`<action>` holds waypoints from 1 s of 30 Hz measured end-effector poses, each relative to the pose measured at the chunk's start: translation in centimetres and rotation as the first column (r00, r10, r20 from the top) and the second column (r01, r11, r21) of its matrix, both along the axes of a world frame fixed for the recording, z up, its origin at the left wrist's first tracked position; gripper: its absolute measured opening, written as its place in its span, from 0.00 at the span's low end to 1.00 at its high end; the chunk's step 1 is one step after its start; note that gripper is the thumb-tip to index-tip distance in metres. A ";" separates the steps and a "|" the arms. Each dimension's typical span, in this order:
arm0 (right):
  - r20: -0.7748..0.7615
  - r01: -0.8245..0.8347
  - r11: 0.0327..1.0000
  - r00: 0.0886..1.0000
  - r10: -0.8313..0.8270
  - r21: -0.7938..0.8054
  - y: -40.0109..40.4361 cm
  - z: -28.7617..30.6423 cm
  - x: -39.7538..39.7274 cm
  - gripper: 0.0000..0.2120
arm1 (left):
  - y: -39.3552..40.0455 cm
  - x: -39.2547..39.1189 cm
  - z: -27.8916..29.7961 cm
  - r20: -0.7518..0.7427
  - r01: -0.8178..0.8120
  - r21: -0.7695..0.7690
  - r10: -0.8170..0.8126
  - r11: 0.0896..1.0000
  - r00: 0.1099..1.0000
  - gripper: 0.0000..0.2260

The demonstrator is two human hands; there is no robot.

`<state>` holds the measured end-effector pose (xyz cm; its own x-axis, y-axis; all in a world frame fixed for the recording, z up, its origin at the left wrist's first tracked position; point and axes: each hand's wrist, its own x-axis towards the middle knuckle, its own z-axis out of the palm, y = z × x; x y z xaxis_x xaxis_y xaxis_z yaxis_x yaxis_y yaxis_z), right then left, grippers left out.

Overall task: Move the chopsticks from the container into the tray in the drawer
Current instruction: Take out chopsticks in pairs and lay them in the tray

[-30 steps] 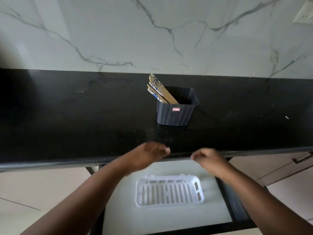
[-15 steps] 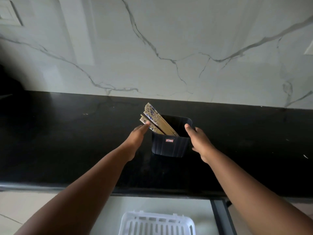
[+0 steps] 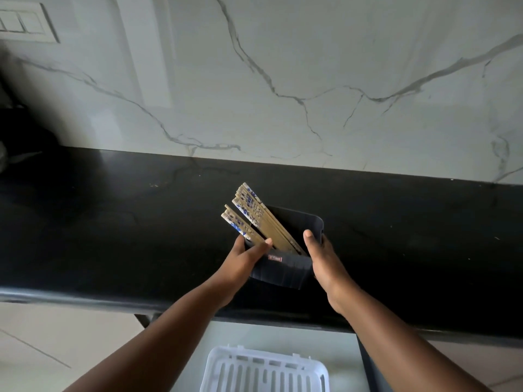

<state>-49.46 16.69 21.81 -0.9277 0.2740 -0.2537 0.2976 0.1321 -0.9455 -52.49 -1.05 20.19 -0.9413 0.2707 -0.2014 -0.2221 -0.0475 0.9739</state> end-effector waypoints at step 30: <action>-0.247 0.124 0.280 0.851 0.464 0.952 -13.9 4.4 2.9 0.13 | -8.9 1.0 -2.1 -0.192 -0.072 -0.964 -0.487 0.255 0.852 0.49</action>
